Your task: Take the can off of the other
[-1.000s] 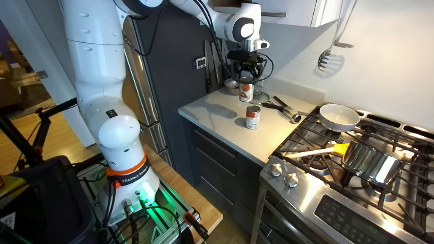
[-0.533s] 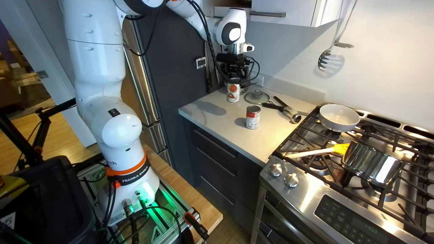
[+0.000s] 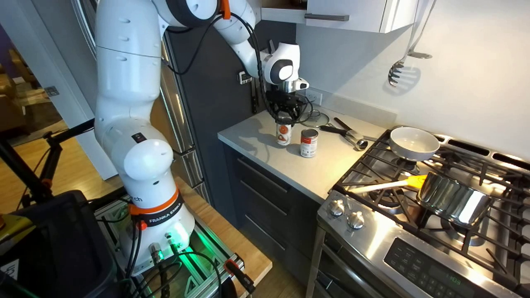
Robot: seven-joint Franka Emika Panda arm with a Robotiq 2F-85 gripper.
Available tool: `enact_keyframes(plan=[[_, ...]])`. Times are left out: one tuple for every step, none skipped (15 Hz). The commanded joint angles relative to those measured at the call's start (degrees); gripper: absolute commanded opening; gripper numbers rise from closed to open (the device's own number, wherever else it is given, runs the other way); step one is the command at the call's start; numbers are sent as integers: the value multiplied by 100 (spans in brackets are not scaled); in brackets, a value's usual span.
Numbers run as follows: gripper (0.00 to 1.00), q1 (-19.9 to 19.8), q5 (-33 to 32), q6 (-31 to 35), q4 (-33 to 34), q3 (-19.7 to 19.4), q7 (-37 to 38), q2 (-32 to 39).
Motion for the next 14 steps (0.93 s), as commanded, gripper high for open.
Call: enact_keyframes(plan=[[58, -75, 8, 337, -152, 25, 33, 25], [58, -83, 12, 396, -168, 33, 35, 47], [58, -89, 14, 438, -185, 38, 32, 51], [58, -94, 18, 474, -199, 40, 38, 55], [58, -99, 27, 503, -214, 39, 52, 51], [82, -100, 24, 519, -217, 36, 60, 51], [96, -105, 29, 522, -214, 35, 68, 48], [97, -113, 37, 519, -215, 35, 75, 36], [100, -129, 62, 517, -213, 45, 60, 12], [100, -142, 86, 516, -211, 47, 58, -38], [100, -161, 119, 498, -210, 54, 37, -96], [100, -178, 143, 458, -224, 46, 42, -197], [100, -189, 146, 433, -240, 24, 67, -300], [100, -191, 78, 290, -228, -53, 176, -429]])
